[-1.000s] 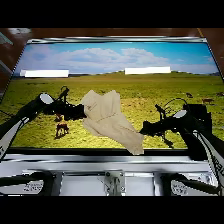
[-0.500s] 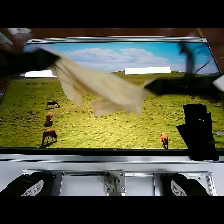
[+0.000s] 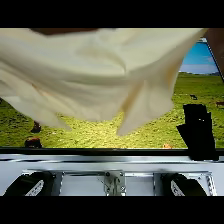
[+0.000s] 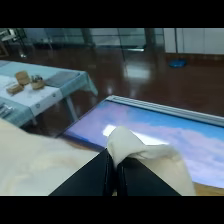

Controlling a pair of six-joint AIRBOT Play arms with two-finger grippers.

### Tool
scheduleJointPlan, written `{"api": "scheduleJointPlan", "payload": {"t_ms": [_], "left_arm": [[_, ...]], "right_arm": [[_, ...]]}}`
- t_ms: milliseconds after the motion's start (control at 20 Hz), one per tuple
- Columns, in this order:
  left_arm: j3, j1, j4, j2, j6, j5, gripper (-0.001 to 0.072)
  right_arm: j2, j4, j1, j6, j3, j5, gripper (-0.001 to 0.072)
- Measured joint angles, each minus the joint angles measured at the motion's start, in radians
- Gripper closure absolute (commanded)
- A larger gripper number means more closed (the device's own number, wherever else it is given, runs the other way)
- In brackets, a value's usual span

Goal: Fold the shirts.

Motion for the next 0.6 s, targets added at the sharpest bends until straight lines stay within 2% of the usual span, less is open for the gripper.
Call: {"api": "scheduleJointPlan", "payload": {"t_ms": [150,300,450,600], "left_arm": [[-0.119,0.000,0.042,0.024,-0.021,-0.183,0.0667],[-0.372,0.000,0.063,0.072,-0.068,-0.289,0.0666],[-0.666,0.000,0.058,0.130,-0.132,-0.326,0.0666],[-0.904,0.000,-0.007,0.155,-0.163,-0.285,0.0666]], "right_arm": [[-0.026,-0.120,0.000,0.043,0.021,0.094,0.0648],[-0.118,-0.194,0.003,0.062,0.028,0.209,0.0648],[-0.274,-0.215,0.056,0.073,0.031,0.280,0.0648],[-0.478,-0.244,0.157,0.065,0.032,0.263,0.0647]]}}
